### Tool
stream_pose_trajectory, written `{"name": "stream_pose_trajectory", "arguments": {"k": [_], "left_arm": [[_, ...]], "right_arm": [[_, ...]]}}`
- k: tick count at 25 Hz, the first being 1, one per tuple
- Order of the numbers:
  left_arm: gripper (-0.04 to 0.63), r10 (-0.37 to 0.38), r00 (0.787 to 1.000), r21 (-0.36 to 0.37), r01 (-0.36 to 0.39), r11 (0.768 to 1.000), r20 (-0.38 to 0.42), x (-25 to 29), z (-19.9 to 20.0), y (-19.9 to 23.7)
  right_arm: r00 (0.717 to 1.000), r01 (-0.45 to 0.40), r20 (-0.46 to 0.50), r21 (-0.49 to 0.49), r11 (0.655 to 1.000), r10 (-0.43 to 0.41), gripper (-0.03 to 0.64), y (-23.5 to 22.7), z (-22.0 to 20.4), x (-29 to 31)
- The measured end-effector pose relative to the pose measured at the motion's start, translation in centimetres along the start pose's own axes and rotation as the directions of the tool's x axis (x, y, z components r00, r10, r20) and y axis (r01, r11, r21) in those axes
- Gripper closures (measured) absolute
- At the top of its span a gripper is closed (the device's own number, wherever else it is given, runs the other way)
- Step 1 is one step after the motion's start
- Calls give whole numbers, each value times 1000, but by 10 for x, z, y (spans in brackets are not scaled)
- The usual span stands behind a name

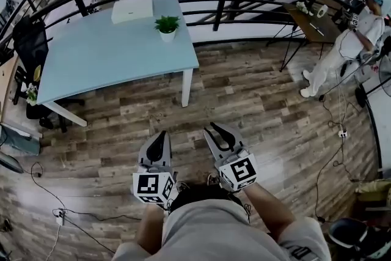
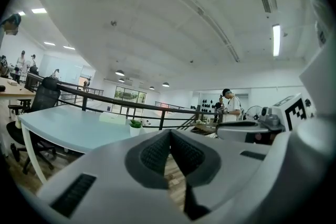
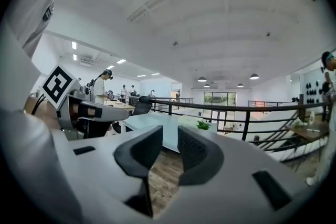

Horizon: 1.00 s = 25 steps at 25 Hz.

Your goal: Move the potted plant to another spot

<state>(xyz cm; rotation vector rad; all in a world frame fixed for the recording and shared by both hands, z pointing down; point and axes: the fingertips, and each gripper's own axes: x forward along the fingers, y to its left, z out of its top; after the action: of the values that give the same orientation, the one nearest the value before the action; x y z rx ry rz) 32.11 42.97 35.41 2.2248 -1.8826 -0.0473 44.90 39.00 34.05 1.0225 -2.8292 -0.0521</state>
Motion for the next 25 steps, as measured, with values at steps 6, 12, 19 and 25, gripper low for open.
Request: {"name": "stream_pose_trajectory", "arguments": {"k": [6, 12, 19, 25], "left_arm": [[583, -25, 998, -11, 24, 1000, -55, -8, -20, 14], [583, -27, 998, -4, 27, 1000, -60, 4, -20, 30], [583, -3, 998, -5, 2, 1000, -67, 44, -12, 66], [583, 21, 997, 14, -20, 1000, -69, 100, 9, 97]], "right_arm": [[998, 42, -47, 34, 999, -41, 467, 8, -24, 0], [995, 68, -78, 65, 996, -63, 420, -4, -40, 17], [999, 20, -50, 84, 996, -16, 374, -26, -36, 83], [1000, -9, -26, 61, 998, 11, 362, -66, -22, 142]]}}
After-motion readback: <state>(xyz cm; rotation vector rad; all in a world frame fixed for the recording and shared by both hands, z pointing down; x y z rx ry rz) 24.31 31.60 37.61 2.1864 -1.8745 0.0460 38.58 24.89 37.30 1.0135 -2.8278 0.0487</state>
